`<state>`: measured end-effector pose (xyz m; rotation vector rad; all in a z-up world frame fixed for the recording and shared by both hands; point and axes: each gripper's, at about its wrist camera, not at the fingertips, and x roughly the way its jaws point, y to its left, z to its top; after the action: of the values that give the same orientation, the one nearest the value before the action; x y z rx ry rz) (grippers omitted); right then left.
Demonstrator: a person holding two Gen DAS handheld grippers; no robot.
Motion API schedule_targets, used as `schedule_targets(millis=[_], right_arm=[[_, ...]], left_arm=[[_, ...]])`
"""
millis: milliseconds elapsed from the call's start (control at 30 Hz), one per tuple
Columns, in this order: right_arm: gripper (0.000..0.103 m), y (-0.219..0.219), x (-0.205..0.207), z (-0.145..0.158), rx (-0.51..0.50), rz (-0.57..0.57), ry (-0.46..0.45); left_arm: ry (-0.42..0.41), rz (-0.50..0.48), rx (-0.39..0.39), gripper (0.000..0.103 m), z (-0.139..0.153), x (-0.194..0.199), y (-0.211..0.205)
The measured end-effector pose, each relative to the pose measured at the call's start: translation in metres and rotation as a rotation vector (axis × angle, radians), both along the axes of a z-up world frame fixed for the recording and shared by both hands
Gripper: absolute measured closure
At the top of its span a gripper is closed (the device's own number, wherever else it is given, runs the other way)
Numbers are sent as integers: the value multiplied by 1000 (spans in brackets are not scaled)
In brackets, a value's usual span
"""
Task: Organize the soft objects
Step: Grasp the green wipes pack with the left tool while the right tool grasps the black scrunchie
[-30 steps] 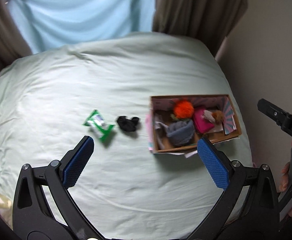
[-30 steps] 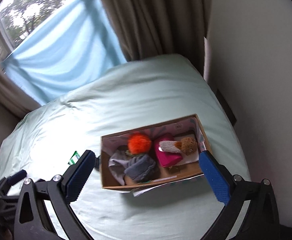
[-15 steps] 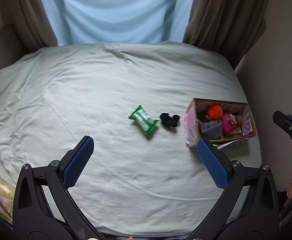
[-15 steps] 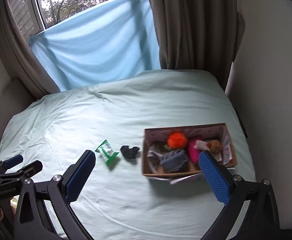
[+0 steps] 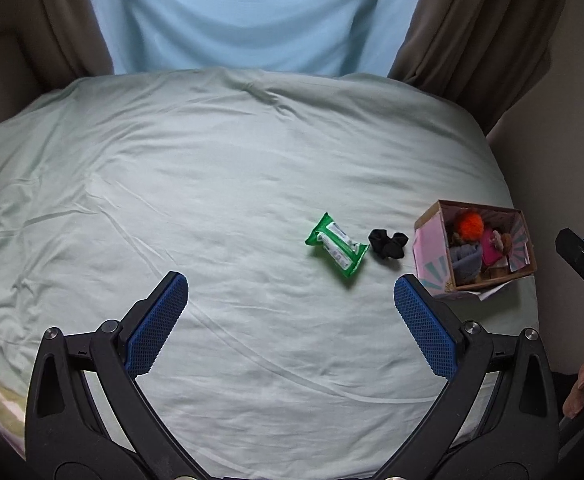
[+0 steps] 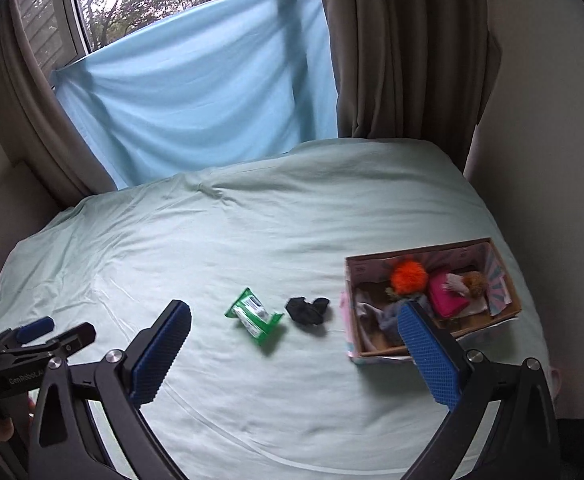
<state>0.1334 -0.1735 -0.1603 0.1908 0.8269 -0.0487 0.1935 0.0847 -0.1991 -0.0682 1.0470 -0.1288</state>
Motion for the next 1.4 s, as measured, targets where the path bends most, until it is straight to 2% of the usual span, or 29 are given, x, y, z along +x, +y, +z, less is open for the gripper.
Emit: schedule_targets(millis=[267, 300, 433, 633, 800, 933, 1200, 1400], right_arm=[[0, 16, 46, -37, 52, -23, 27], [0, 17, 53, -44, 53, -28, 36], [0, 19, 75, -75, 55, -53, 72], [0, 9, 106, -126, 73, -98, 139], [4, -2, 124, -180, 152, -146, 218], [4, -9, 136, -209, 192, -180, 252], [5, -9, 149, -258, 154, -204, 298], [14, 12, 159, -280, 70, -115, 286]], left_arm=[[108, 30, -151, 0, -56, 56, -4], [97, 36, -171, 1, -61, 60, -6], [170, 67, -212, 1, -98, 86, -21], [278, 99, -244, 1, -151, 119, -41], [357, 133, -249, 2, -200, 144, -54], [406, 170, -273, 2, -231, 156, -57], [471, 188, -290, 2, -273, 178, -73], [508, 167, -295, 3, -296, 189, -96]])
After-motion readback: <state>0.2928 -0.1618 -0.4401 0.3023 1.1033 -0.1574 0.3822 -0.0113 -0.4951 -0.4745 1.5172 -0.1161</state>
